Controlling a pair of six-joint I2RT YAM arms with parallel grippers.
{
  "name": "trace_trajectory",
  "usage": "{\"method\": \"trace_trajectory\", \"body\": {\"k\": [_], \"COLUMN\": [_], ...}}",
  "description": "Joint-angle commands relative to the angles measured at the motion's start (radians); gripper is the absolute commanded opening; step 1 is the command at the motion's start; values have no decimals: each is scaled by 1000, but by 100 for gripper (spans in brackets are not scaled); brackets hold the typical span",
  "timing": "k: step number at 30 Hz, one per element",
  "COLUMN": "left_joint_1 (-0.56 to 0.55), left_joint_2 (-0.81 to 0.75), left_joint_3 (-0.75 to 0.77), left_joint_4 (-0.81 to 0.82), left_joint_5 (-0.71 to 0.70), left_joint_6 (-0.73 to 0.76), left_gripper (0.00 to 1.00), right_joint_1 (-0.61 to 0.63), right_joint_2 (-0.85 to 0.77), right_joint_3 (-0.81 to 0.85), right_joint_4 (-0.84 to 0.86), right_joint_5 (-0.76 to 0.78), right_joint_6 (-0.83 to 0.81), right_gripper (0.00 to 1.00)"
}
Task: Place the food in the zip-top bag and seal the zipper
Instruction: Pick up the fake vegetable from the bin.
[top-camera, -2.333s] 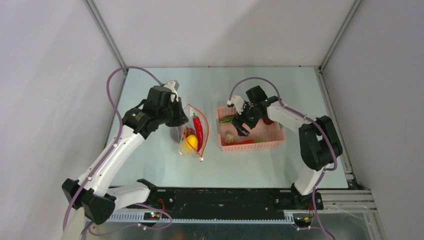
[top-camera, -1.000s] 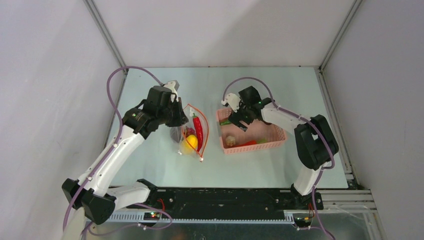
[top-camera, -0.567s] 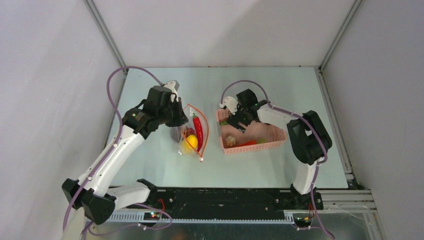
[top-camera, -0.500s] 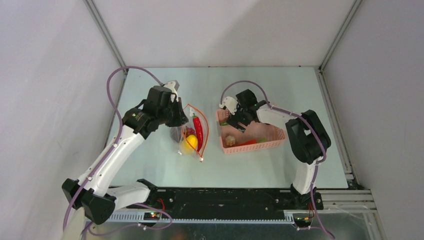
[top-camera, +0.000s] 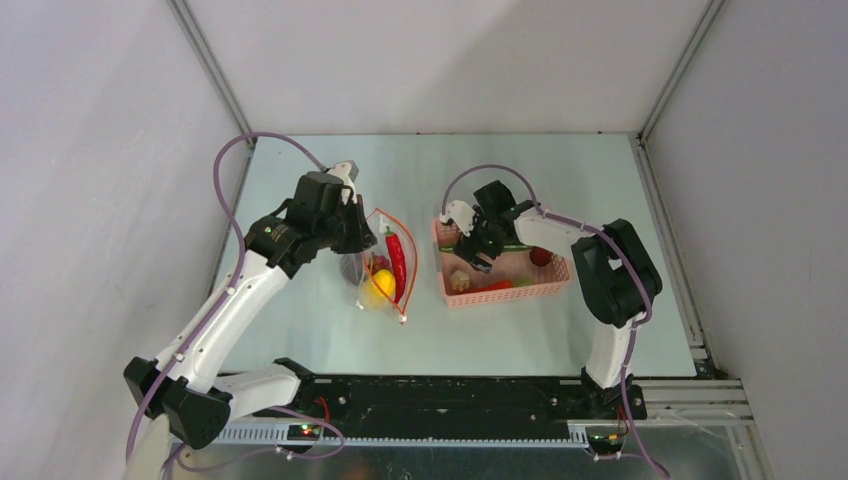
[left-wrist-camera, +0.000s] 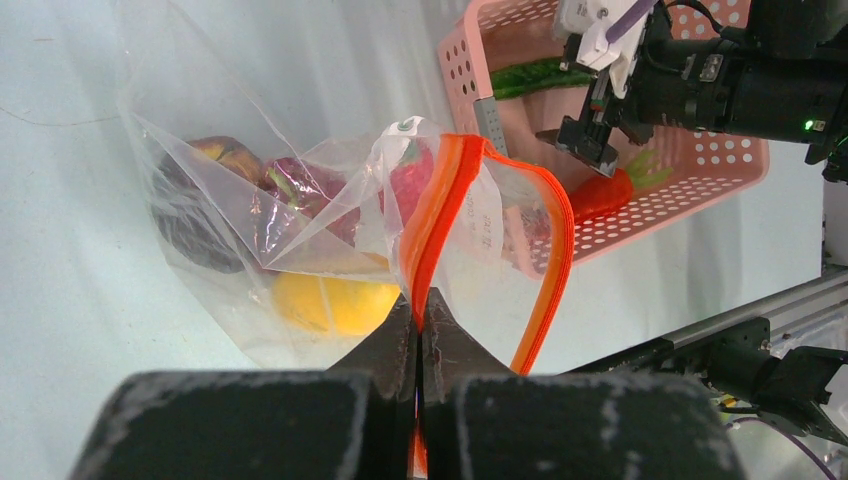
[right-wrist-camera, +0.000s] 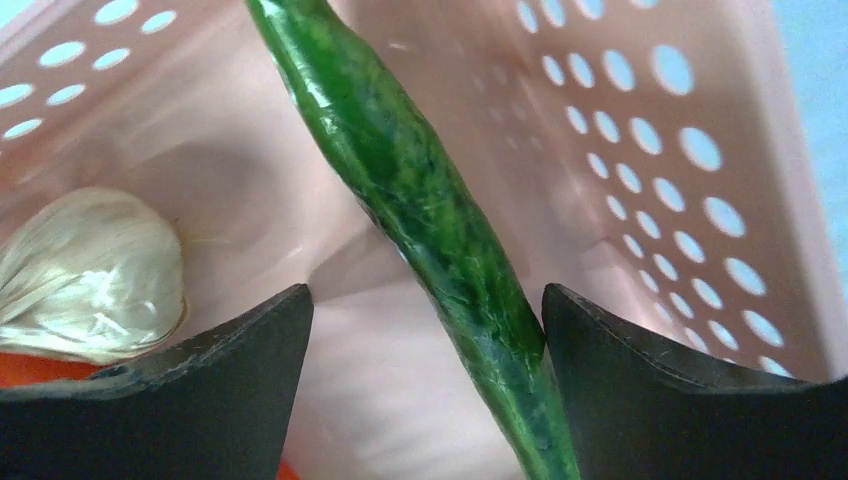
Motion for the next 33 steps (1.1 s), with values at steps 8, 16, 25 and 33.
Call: {"method": "trace_trajectory", "body": {"k": [8,16,25,33], "left_joint_1": [4,5,5,5], "left_joint_2": [-19,-16,-19,-21], "left_joint_3": [8,8,6,5], "left_joint_4": [15,16,19,20], "left_joint_5": [3,4,5,1], "left_joint_6": [28,27,26,23], "left_gripper": [0,0,0,0], "right_joint_1": [8,2,-7,10], "right_joint_2": [12,54,38,-55], "right_joint_3": [-3,-3,-3,-3], "right_joint_4": [18,35,-21,-12], "right_joint_5": [102,104,27,90], "right_joint_6": [-12,5,2,15], "right_gripper": [88,82,38,21]}}
